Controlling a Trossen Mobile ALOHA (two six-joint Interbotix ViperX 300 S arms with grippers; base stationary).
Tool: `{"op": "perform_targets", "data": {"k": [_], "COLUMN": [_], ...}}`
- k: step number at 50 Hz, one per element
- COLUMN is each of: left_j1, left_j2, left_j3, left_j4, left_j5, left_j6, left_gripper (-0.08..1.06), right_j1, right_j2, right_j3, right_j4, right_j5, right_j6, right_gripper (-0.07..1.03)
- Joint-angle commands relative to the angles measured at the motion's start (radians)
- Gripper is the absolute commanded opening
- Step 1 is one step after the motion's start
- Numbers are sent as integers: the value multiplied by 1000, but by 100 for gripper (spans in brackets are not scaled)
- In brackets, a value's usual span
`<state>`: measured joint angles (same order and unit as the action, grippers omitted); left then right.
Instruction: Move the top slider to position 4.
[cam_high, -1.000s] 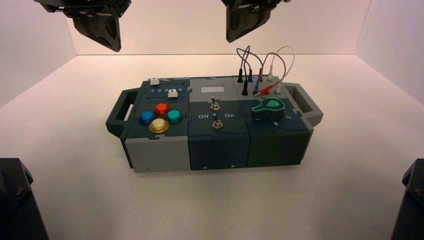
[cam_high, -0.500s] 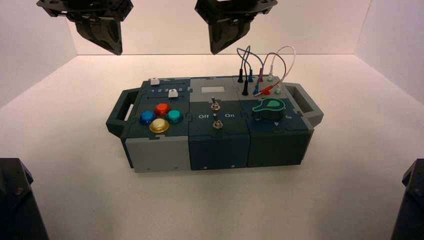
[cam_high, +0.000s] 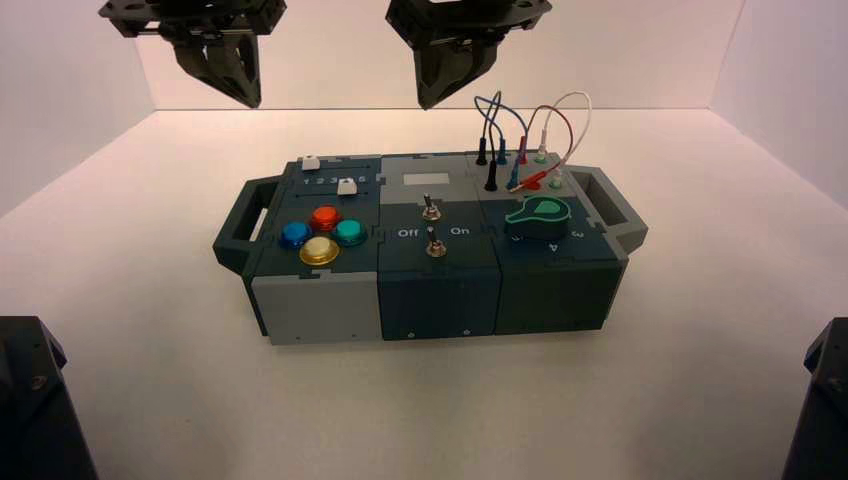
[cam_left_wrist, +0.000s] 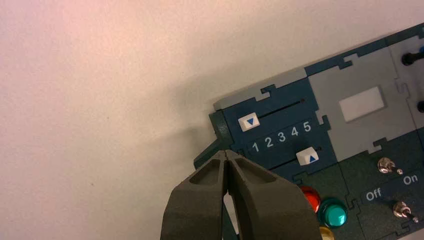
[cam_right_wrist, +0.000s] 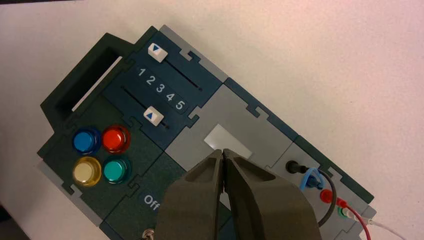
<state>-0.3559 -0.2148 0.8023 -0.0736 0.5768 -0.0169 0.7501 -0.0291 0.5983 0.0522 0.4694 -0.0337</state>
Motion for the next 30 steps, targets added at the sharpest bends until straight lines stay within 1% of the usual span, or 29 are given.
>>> {"op": "perform_targets", "data": {"k": [1,9,16,30], "left_j1": [-6,-9,-11,-28], "left_j2": [18,55,87,143], "left_j3": [-34,-38,-44,-57], "left_j4": [-3,-3,-5,-6], "left_j5": [0,-9,-15,-21], "left_j6": [-12,-29,-34,-37], "left_gripper": [-3,-3,-3,-3], "right_j1": [3,3,3,3], "right_j2": [-12,-12,-15,-17], "right_j3": [-29,-28,-26,-25], "right_j4": [5,21,35,38], "right_j5": [-8,-14,-17,-18], "right_j6": [2,3,3,3], "right_gripper": [-2,-2,-2,-2]}}
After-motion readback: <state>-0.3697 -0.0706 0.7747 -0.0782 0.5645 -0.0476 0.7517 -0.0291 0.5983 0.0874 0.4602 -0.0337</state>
